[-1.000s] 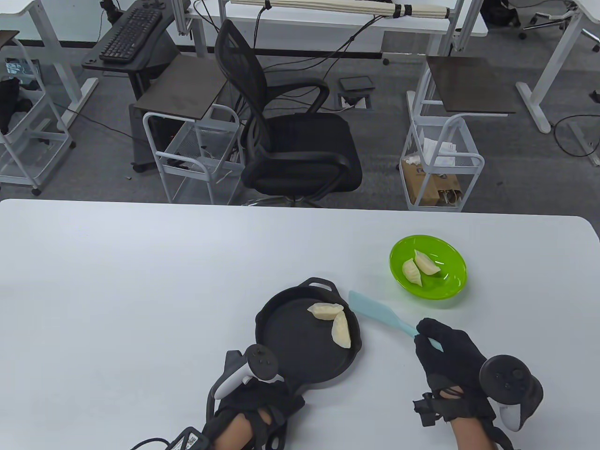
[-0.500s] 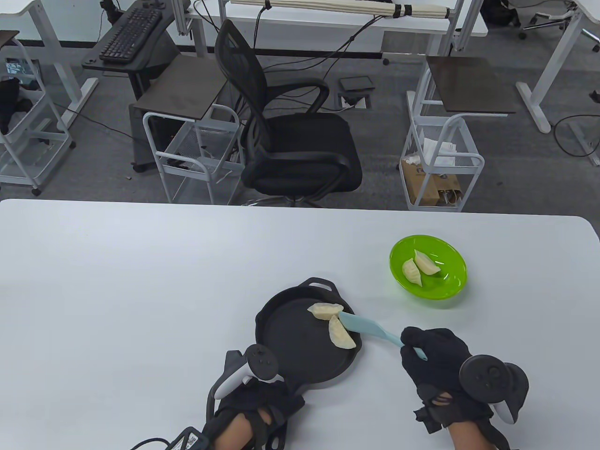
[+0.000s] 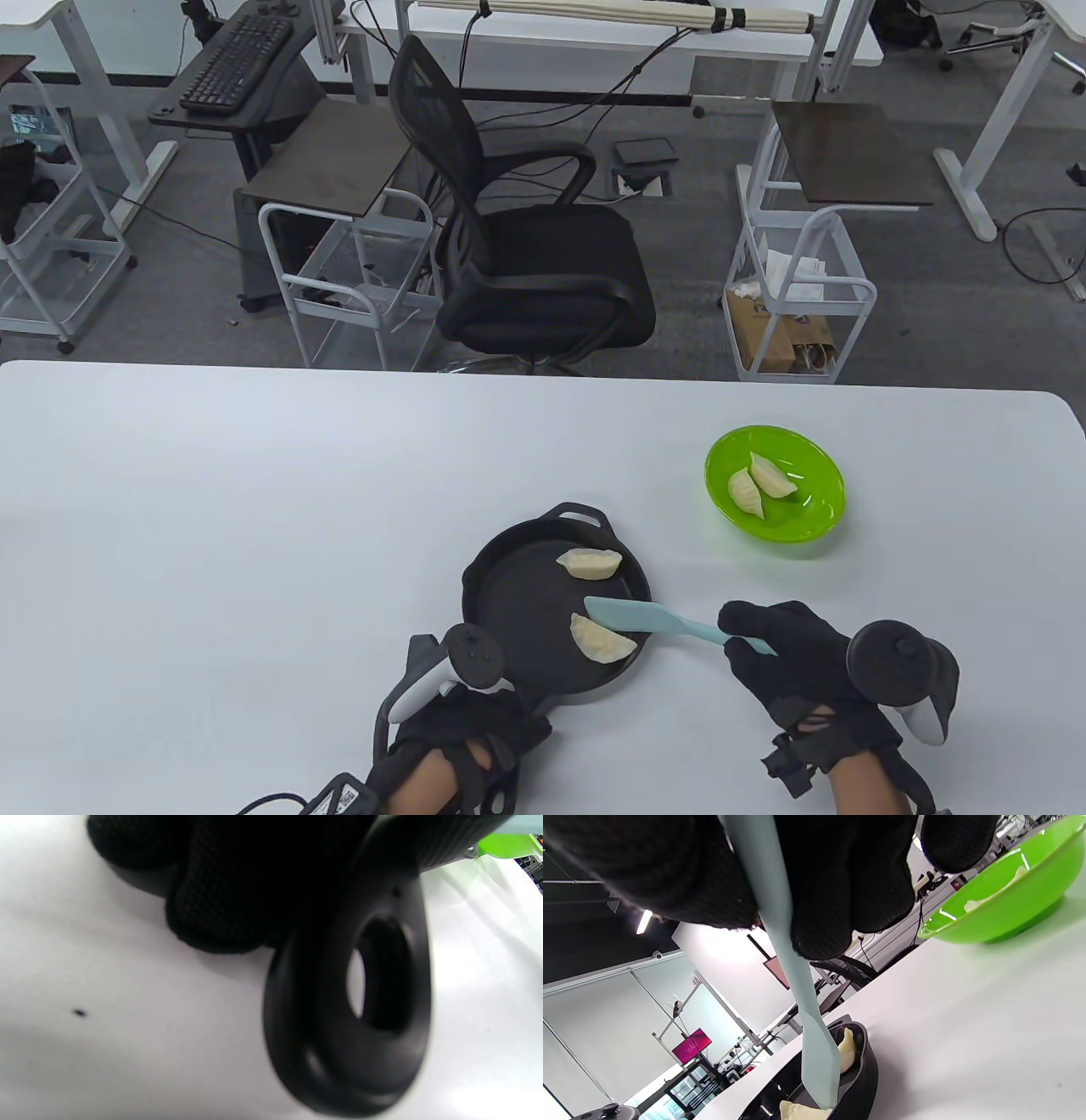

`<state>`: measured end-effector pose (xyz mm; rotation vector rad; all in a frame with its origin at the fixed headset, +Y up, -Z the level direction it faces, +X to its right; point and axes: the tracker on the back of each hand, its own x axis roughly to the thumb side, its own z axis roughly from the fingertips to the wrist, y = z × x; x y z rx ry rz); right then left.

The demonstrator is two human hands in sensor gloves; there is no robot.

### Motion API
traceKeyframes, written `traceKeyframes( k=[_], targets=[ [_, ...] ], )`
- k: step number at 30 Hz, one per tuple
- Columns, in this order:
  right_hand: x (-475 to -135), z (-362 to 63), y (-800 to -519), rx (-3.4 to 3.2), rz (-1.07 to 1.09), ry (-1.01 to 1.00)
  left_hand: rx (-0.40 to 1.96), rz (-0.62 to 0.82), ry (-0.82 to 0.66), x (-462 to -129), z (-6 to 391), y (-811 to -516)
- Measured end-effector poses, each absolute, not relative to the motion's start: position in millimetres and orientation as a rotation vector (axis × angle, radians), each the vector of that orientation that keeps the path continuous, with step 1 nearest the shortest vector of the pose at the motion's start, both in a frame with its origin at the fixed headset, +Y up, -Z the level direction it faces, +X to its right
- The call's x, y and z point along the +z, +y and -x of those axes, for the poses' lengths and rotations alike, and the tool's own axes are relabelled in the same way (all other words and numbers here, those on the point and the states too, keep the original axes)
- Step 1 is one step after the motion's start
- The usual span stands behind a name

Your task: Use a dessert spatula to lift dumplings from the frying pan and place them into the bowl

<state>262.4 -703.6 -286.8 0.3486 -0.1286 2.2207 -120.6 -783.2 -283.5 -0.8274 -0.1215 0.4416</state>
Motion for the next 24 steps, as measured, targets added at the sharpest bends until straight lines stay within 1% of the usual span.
traceKeyframes(
  k=[4,11,13,18,20,24],
  targets=[
    [-294,-260,-717,2.139,-0.344,-0.049,0.442,0.827,-0.122,-283,121,-783],
    [-306,-242,-747,1.976,-0.317,0.171,0.442,0.826,-0.118,-283,121,-783],
    [-308,-236,-759,1.903,-0.302,0.273,0.441,0.826,-0.118,-283,121,-783],
    [-312,-228,-786,1.778,-0.154,0.459,0.442,0.827,-0.118,-284,121,-783],
    [-312,-227,-797,1.720,-0.100,0.498,0.443,0.828,-0.119,-284,121,-783],
    [-312,-226,-809,1.646,-0.049,0.539,0.445,0.830,-0.119,-284,121,-783]
  ],
)
